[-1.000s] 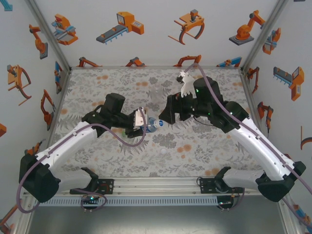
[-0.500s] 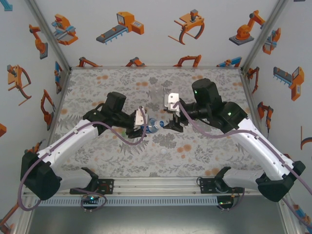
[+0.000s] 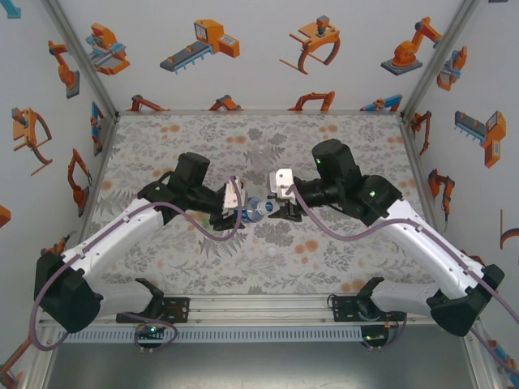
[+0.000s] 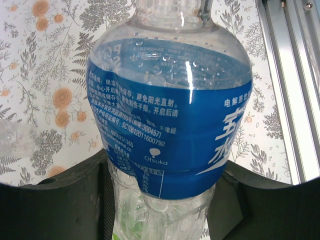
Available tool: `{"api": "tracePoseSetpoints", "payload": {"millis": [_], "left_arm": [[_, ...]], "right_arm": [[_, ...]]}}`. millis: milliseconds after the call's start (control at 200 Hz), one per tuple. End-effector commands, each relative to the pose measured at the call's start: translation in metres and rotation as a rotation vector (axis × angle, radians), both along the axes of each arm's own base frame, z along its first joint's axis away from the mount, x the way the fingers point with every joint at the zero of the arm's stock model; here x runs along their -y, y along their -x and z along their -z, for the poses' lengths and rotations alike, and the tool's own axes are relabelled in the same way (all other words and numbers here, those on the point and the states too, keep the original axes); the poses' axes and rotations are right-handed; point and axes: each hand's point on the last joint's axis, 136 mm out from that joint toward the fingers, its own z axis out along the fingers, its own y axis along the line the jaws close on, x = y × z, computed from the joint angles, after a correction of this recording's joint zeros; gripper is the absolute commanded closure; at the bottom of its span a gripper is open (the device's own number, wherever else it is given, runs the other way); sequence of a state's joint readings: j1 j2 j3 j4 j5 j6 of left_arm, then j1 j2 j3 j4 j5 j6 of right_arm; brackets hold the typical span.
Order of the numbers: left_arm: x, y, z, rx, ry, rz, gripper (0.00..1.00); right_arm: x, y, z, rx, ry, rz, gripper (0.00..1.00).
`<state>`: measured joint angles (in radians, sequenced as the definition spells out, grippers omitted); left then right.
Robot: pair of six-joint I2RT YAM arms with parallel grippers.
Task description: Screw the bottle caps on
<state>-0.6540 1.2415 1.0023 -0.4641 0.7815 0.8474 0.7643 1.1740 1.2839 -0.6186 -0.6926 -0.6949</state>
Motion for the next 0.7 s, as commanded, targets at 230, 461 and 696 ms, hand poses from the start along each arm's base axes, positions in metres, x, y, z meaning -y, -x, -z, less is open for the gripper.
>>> {"api": "tracePoseSetpoints", "payload": {"millis": [230, 461, 696], "left_arm": [[0.006, 0.006, -0.015, -0.003, 0.04, 0.052, 1.0], [0.006, 0.001, -0.013, -0.002, 0.026, 0.023, 1.0], [0.006, -0.007, -0.009, -0.003, 0.002, -0.008, 1.0]], "right_arm": [[-0.006, 0.009, -0.005, -0.029, -0.035, -0.021, 0.73], [-0.015, -0.015, 0.006, -0.379, -0.064, 0.238, 1.0], [-0.012, -0.072, 0.028, -1.028, -0.247, 0.823, 1.0]]}}
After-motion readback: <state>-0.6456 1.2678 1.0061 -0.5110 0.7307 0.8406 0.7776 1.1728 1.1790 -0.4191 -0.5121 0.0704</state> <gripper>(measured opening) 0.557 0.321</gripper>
